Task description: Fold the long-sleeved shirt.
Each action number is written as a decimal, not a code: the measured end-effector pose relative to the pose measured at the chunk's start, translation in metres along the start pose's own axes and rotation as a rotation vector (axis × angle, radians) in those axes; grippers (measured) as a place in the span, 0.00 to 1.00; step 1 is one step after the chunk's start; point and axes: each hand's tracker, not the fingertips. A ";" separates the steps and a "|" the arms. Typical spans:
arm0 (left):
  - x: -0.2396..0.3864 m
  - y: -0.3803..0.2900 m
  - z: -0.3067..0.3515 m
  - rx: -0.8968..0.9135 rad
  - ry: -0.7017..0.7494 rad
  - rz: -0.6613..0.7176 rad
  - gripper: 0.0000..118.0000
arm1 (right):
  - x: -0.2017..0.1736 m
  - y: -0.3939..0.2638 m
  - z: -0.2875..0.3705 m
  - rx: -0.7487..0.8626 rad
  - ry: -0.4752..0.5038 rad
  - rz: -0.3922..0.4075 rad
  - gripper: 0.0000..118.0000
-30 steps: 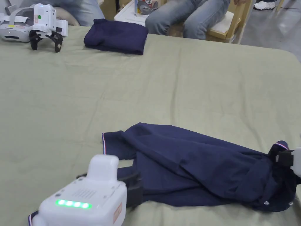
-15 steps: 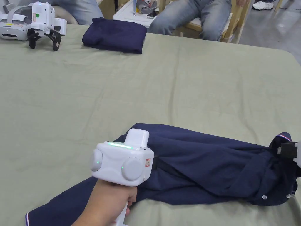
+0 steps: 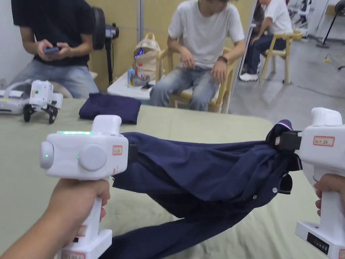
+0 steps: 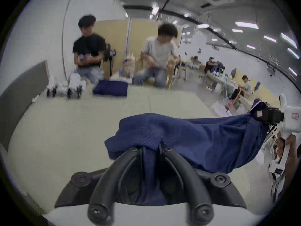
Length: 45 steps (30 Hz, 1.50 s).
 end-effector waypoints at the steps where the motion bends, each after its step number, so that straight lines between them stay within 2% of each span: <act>1: 0.001 0.016 0.018 0.033 0.001 -0.005 0.12 | -0.007 0.014 0.018 0.041 0.008 0.003 0.10; 5: 0.035 0.089 0.109 0.196 0.019 -0.039 0.12 | -0.042 0.079 0.100 0.198 -0.014 0.072 0.10; 13: 0.060 0.180 0.212 0.328 0.065 -0.093 0.12 | -0.097 0.160 0.215 0.407 -0.058 0.195 0.10; 18: 0.068 0.225 0.246 0.420 0.065 -0.105 0.12 | -0.107 0.198 0.243 0.485 -0.066 0.180 0.10; 25: 0.089 0.297 0.229 0.507 0.075 -0.122 0.12 | -0.117 0.266 0.242 0.557 -0.112 0.227 0.10; 29: 0.109 0.328 0.211 0.540 0.077 -0.155 0.12 | -0.116 0.306 0.222 0.579 -0.127 0.224 0.10; 35: 0.130 0.369 0.167 0.592 0.070 -0.195 0.12 | -0.110 0.364 0.179 0.626 -0.167 0.262 0.10; 41: 0.131 0.383 0.111 0.614 0.081 -0.196 0.12 | -0.094 0.386 0.132 0.635 -0.219 0.270 0.10; 45: 0.123 0.365 0.071 0.625 0.081 -0.179 0.12 | -0.081 0.370 0.102 0.626 -0.197 0.246 0.10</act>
